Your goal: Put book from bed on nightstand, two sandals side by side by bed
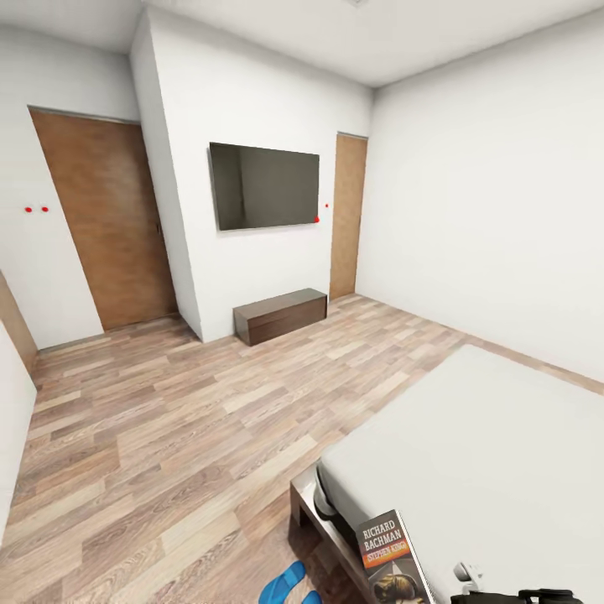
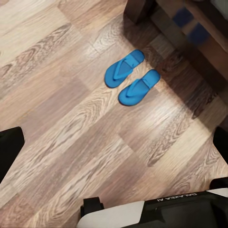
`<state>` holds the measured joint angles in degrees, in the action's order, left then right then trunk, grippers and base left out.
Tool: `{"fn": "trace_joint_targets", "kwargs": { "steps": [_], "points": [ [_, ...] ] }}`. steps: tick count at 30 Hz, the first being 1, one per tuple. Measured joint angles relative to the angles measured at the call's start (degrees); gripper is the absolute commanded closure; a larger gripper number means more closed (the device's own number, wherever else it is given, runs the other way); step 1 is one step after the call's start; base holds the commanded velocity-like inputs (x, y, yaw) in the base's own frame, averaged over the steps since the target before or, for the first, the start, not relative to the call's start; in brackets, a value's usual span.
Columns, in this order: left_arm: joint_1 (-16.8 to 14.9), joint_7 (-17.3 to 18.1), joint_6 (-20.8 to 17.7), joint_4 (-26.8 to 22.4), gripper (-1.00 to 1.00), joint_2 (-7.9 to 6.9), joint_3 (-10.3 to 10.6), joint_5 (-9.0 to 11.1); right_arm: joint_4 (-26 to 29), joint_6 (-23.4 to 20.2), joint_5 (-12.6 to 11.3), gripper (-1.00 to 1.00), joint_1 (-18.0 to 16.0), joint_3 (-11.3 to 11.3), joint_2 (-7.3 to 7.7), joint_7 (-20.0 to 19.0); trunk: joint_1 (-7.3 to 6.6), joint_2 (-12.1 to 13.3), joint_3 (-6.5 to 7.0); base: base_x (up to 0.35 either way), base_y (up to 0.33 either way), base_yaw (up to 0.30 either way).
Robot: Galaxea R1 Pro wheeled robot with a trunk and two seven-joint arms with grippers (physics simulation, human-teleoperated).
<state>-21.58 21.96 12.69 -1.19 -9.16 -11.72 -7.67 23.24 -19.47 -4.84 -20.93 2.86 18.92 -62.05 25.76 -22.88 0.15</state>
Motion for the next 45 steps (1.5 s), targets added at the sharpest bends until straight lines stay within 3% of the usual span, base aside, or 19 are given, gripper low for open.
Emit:
{"fn": "trace_joint_targets", "kwargs": {
  "steps": [3,18,45],
  "points": [
    [0.0,0.0,0.0,0.0,-1.00,0.05,0.0,0.0,0.0,0.0,0.0,1.00,0.0,0.0,0.00,-0.1,0.00,0.0,0.00,0.000,0.000,0.233],
    [0.2,0.4,0.0,0.0,-1.00,4.32,0.1,-0.4,0.0,0.0,0.0,1.00,0.0,0.0,0.00,-0.1,0.00,0.0,0.00,0.000,0.000,0.235],
    [0.3,0.3,0.0,0.0,-1.00,4.42,0.1,-0.4,0.0,0.0,0.0,1.00,0.0,0.0,0.00,-0.1,0.00,0.0,0.00,0.000,0.000,0.247]
  ]
}}
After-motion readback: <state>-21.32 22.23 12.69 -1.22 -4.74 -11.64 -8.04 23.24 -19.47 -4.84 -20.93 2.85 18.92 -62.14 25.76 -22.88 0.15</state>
